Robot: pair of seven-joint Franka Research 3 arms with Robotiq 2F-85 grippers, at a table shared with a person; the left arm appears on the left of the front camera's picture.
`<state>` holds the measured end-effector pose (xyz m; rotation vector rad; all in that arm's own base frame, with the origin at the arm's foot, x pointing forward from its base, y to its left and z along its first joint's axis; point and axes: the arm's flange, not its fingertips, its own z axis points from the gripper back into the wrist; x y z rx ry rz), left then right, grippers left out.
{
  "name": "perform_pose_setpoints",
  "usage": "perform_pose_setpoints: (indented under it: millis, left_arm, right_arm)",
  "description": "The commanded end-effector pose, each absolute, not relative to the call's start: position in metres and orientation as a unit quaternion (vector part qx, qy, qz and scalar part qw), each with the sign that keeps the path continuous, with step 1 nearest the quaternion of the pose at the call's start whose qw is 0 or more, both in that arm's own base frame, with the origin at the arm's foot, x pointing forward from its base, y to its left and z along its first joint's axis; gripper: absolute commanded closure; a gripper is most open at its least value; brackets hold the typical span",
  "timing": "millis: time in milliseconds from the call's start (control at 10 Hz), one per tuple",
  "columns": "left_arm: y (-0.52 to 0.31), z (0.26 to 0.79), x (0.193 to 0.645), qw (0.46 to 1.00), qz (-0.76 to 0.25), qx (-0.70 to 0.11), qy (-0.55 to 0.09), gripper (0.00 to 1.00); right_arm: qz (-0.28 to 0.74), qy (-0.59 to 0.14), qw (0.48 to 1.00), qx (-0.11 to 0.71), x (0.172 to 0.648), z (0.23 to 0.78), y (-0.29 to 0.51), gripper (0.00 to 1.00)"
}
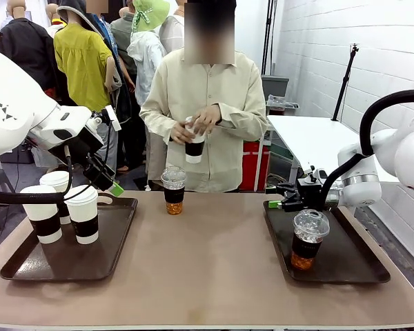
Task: Distribute the coffee onto the tray.
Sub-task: Pick up another iced Americano from the middle of the table and place it on the right Handle tray.
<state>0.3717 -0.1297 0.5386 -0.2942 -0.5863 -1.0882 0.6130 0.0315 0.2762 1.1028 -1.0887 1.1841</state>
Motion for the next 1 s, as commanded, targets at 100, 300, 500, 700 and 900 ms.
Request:
perform_pose_setpoints:
  millis: [100,300,500,700,900]
  left_arm:
    - [-0.128,0.539,0.373,0.803,-0.509,-0.145,-0.273,0.0]
    - [-0.128,0.539,0.373,0.803,-0.509,-0.145,-0.273,0.0]
    - [-0.128,0.539,0.373,0.803,-0.509,-0.145,-0.273,0.0]
    - [-0.128,0.539,0.373,0.803,-0.509,-0.145,-0.273,0.0]
    - [-0.128,0.539,0.373,0.803,-0.509,-0.145,-0.273,0.0]
  right_arm:
    - [0.493,-0.463,0.564,0.474,0.625,0.283,0.041,0.0]
    - [0.494,-0.456,0.568,0.474,0.637,0.292,0.061,0.0]
    - [0.489,-0.454,0.574,0.475,0.651,0.3,0.08,0.0]
    - [0.482,-0.465,0.578,0.466,0.659,0.303,0.104,0.0]
    - [0.484,-0.475,0.575,0.457,0.661,0.302,0.126,0.0]
